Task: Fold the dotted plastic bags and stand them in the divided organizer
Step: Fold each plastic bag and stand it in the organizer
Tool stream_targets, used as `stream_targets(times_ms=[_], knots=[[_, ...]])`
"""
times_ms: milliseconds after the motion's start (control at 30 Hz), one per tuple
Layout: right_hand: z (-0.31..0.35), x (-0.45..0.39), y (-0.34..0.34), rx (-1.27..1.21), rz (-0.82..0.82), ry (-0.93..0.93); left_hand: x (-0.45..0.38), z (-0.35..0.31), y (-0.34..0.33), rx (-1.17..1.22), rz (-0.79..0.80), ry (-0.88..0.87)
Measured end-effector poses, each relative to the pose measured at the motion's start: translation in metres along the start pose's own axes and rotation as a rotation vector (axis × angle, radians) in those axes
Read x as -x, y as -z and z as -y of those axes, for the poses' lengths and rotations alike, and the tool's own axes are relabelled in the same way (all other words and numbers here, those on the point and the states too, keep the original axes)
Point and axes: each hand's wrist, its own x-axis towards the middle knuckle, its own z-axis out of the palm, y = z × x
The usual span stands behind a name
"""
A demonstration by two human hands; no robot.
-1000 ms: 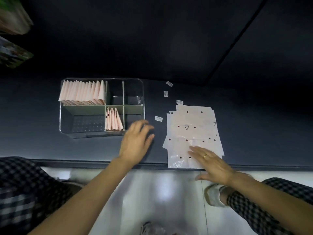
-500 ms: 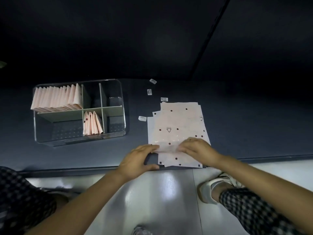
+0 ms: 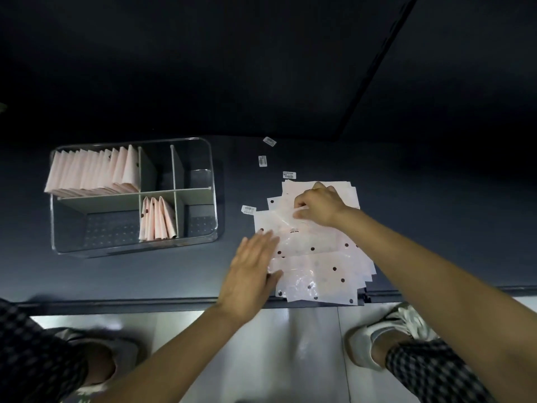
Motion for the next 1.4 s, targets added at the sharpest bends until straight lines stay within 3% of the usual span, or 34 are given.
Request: stream_targets(times_ms=[133,300,433,500,600,700,800,1033,1300,1400], knots=[[-0.003,-0.008,-0.007,0.023,0.012,-0.051,0.000,-0.002,-0.014,-0.220,0.275,-0.062],[-0.003,-0.009,-0.014,-0.001,0.008,-0.124,0.005,0.002,-0.027,-0.304,0.407,-0.025],[0.002,0.011,-0.021,0.051,-0.274,-0.129,0.005,0.007,-0.029,-0.334,0.428,-0.015],[0.010,0.033,-0.036,0.014,-0.389,0.000,0.005,0.008,-0.028,-0.355,0.434,-0.008],[0.019,0.073,-0.074,0.117,-0.267,0.290,0.005,0.011,-0.024,-0.338,0.459,-0.007],[0.003,0.104,-0.102,0.269,-0.047,0.298,0.003,0.015,-0.021,-0.335,0.485,-0.021],[-0.027,0.123,-0.102,0.281,-0.088,0.216,0.000,0.020,-0.016,-0.363,0.485,-0.040],[-0.039,0.116,-0.075,0.129,-0.463,0.169,-0.011,0.024,-0.003,-0.219,0.396,0.009],[-0.037,0.080,-0.057,0.466,-0.362,0.311,-0.032,0.014,-0.014,-0.297,0.222,0.120],[-0.043,0.075,-0.053,0.273,-0.364,0.316,-0.036,0.018,-0.014,-0.285,0.205,0.099]])
